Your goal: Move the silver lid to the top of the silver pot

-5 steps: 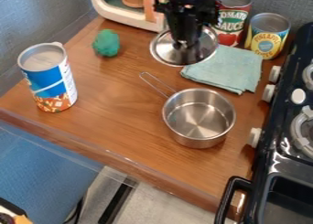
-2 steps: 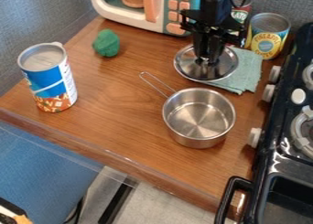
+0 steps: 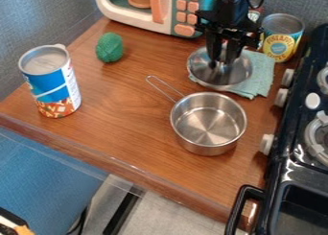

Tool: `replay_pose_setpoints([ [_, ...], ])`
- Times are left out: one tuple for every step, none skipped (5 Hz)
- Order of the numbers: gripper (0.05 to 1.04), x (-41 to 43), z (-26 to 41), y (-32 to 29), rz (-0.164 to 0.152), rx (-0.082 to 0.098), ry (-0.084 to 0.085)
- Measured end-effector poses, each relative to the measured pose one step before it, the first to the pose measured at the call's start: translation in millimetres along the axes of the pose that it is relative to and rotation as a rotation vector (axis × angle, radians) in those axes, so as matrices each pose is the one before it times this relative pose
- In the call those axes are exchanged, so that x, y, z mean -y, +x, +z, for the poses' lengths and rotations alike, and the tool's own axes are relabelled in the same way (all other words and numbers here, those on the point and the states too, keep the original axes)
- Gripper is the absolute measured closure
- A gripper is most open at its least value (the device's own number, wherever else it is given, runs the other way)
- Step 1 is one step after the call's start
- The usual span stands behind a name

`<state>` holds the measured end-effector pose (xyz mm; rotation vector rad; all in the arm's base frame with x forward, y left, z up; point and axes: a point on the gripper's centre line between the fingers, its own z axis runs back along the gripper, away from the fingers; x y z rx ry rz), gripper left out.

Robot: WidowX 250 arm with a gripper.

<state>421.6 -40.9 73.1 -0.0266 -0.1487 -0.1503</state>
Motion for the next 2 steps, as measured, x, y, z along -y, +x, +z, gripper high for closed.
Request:
replay_pose_setpoints([
  [0.168, 0.50, 3.42, -2.12, 0.0080, -0.0213, -0.0030],
  [0.072, -6.81, 24.77, -5.10, 0.0161, 0.0018, 0.0032],
])
